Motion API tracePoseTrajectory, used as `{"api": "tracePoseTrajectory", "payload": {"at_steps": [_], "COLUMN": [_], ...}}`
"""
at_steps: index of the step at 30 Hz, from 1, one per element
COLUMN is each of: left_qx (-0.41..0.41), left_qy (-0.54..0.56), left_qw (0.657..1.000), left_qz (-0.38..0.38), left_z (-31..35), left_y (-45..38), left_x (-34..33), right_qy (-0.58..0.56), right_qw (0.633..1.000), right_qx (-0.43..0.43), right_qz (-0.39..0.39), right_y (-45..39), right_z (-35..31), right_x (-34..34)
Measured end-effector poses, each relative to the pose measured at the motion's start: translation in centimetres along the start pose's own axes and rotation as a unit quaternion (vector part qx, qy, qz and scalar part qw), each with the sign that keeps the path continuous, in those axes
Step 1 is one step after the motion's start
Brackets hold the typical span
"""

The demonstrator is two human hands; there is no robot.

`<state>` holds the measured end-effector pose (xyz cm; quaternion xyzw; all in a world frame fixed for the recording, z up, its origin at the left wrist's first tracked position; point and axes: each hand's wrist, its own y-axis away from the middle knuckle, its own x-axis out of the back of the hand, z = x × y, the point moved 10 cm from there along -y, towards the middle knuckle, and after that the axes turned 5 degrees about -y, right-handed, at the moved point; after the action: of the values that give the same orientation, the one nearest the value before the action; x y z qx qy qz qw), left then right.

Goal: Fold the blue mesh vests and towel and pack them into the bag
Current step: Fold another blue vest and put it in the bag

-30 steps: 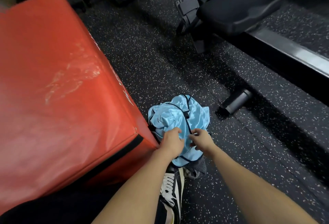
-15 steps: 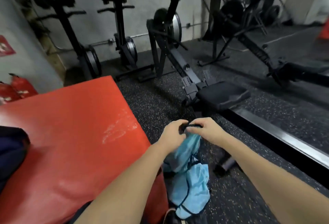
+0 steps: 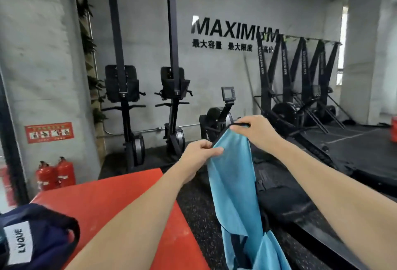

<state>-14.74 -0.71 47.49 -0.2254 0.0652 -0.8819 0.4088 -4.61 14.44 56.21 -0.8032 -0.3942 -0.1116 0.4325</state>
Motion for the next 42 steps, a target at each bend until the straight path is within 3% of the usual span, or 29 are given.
{"api": "tracePoseTrajectory", "payload": {"at_steps": [4,8,11,14,20,25,35,39,42], "left_qx": [-0.015,-0.030,-0.057,-0.087,-0.100,-0.041,0.095,0.180,0.214], "left_qy": [-0.033,-0.167,-0.346,-0.418,-0.464,-0.473,-0.400,-0.404,-0.442], "left_qw": [0.999,0.979,0.909,0.848,0.795,0.790,0.847,0.874,0.864], "left_qz": [0.032,0.114,0.227,0.314,0.378,0.389,0.338,0.199,0.108], "left_z": [5.7,10.8,15.6,20.0,21.9,14.8,-12.1,-24.8,-31.0], "left_y": [0.8,1.9,3.7,5.6,9.5,12.1,18.6,21.3,23.2], "left_x": [8.0,17.6,24.9,30.7,38.1,40.4,37.8,33.6,29.9], "right_qy": [0.027,0.004,0.003,0.013,0.001,0.023,0.014,0.064,0.094], "right_qw": [0.997,0.995,0.993,0.989,0.981,0.989,0.987,0.957,0.930], "right_qx": [0.022,0.033,0.062,0.091,0.145,0.142,0.090,0.049,0.022], "right_qz": [0.069,0.092,0.101,0.113,0.130,0.036,-0.132,-0.278,-0.354], "right_y": [-4.8,-8.1,-10.0,-11.1,-11.4,-10.1,0.6,8.6,13.8], "right_z": [-6.2,-11.0,-14.6,-18.3,-22.7,-21.0,-8.0,-1.0,3.2], "right_x": [4.1,5.9,5.7,4.6,0.2,-9.4,-32.1,-42.0,-47.2]}}
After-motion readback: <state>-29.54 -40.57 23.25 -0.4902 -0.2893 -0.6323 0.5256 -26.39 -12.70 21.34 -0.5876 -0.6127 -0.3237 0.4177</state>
